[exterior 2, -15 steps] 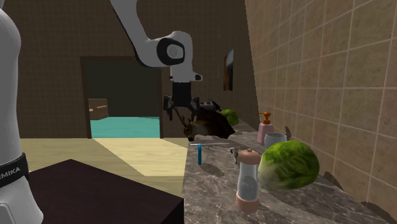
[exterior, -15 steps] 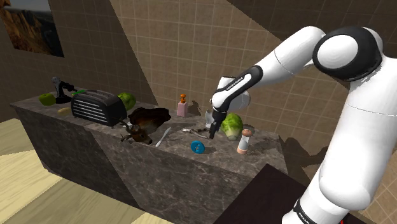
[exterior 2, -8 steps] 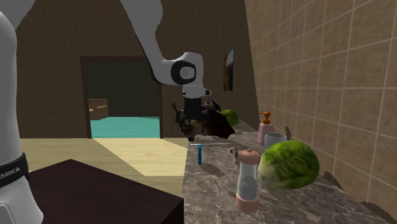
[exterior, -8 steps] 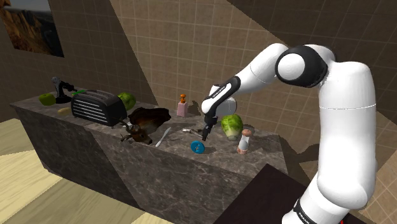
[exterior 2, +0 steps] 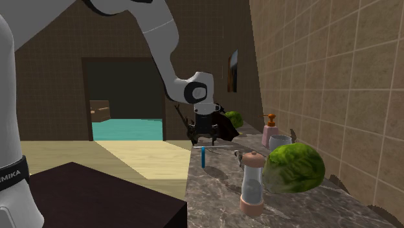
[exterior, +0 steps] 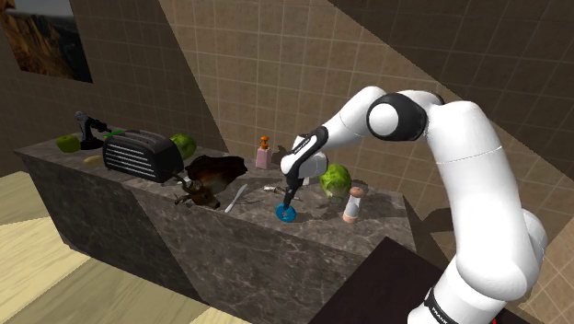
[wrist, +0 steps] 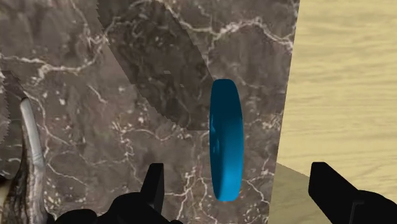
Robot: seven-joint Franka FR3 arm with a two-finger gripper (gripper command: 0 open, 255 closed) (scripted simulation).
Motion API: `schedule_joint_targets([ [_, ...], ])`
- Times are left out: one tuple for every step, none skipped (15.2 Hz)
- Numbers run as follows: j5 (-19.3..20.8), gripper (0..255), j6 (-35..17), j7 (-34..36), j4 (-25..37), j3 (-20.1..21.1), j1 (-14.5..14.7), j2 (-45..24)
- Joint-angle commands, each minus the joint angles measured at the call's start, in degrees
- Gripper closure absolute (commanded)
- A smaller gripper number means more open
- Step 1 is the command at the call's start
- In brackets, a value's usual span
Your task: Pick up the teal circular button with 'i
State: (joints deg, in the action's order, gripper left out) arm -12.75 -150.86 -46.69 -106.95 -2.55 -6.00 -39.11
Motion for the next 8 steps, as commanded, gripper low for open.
schedule_joint_targets([
  [-0.19,0,-1.02,-0.30,0.55,0.27,-0.16,-1.51],
  [-0.27,0,-1.46,-0.40,0.78,0.37,-0.23,-2.18],
  [-0.36,0,-1.89,-0.50,1.03,0.47,-0.30,-2.85],
  [-0.43,0,-2.31,-0.60,1.28,0.57,-0.37,-3.53],
  [-0.55,0,-2.97,-0.75,1.71,0.73,-0.48,-4.61],
  [-0.55,0,-2.97,-0.75,1.70,0.73,-0.48,-4.60],
  [-0.55,0,-2.97,-0.75,1.71,0.73,-0.49,-4.61],
  [-0.56,255,-2.98,-0.83,1.64,0.74,-0.55,-4.56],
])
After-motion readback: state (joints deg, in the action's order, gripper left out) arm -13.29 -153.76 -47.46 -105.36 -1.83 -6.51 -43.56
